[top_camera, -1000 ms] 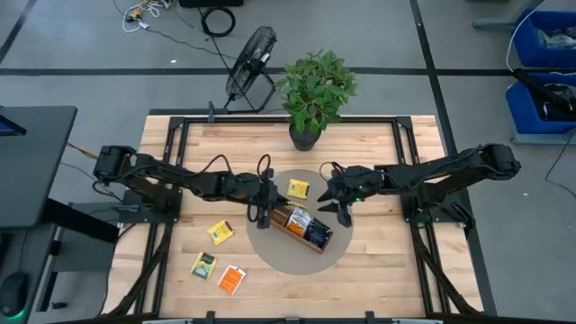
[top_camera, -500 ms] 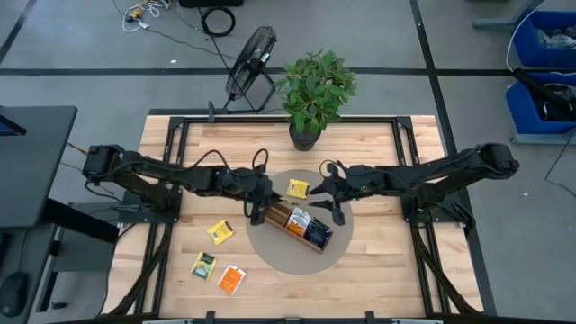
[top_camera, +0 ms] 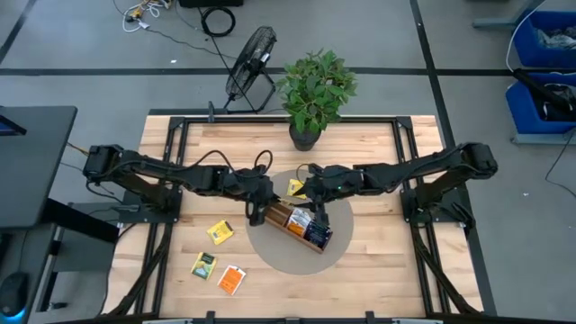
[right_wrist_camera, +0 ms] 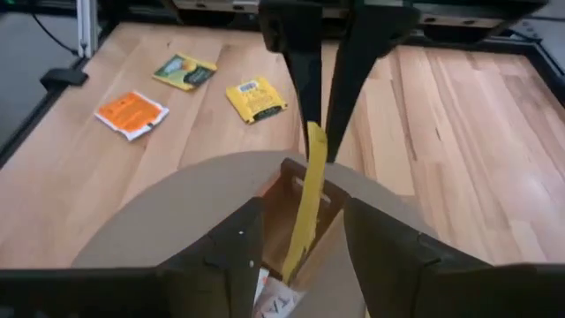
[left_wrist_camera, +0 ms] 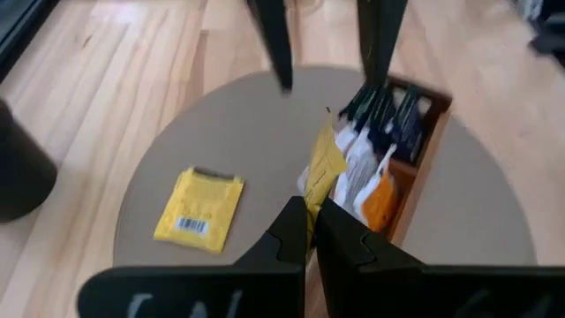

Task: Pick & Place Tea
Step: Put the yellow tea bag into the left section of the wooden organizer

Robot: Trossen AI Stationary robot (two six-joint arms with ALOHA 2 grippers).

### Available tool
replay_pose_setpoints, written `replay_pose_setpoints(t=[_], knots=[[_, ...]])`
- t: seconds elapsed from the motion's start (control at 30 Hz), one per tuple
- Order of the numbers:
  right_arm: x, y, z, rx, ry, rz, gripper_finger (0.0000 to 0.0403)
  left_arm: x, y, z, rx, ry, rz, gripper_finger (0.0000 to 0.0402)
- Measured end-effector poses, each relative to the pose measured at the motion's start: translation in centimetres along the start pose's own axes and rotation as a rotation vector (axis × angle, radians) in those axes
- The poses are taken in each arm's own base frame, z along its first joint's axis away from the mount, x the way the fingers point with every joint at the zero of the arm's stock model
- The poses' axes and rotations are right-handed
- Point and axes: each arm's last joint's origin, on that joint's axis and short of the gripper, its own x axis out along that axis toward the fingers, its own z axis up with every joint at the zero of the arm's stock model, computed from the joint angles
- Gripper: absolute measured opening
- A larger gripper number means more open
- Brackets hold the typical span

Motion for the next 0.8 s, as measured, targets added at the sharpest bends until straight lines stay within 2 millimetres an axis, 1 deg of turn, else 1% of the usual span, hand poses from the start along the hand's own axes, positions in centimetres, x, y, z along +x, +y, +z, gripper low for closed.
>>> replay_pose_setpoints(t=[0.13, 0.2, 0.27, 0.37, 0.47, 0.57, 0.7, 0.8], knots=[[-0.2, 0.0, -0.4, -0.004, 0.047, -0.012, 0.0167, -0.3, -0.1, 0.0, -0.017, 0.009, 0.022, 0.0011], [-0.3, 0.0, -0.5, 0.018, 0.058, -0.015, 0.0167, -0.5, -0.2, 0.3, -0.014, -0.02, 0.054, 0.0011], [-0.3, 0.0, -0.7, 0.032, 0.074, -0.016, 0.0167, -0.7, -0.4, 0.2, -0.014, -0.03, 0.098, 0.0011], [-0.1, 0.2, -1.6, 0.054, 0.082, -0.02, 0.0167, -1.1, -0.8, 0.5, -0.022, -0.11, 0.089, 0.0011], [-0.4, 0.2, -2.3, 0.075, 0.083, -0.037, 0.0167, -1.4, -1.1, -0.6, -0.042, -0.134, 0.077, 0.0011], [-1.0, 0.2, -2.9, 0.088, 0.031, -0.043, 0.0167, -2.0, -1.4, -1.5, -0.088, -0.211, 0.072, 0.0011], [-1.2, 0.7, -3.3, 0.081, -0.156, -0.015, 0.0167, -3.0, -1.8, -2.4, -0.132, -0.429, 0.035, 0.0011], [-1.2, 0.8, -4.0, 0.082, -0.208, -0.012, 0.0167, -3.4, -1.9, -3.2, -0.163, -0.558, 0.006, 0.0011]])
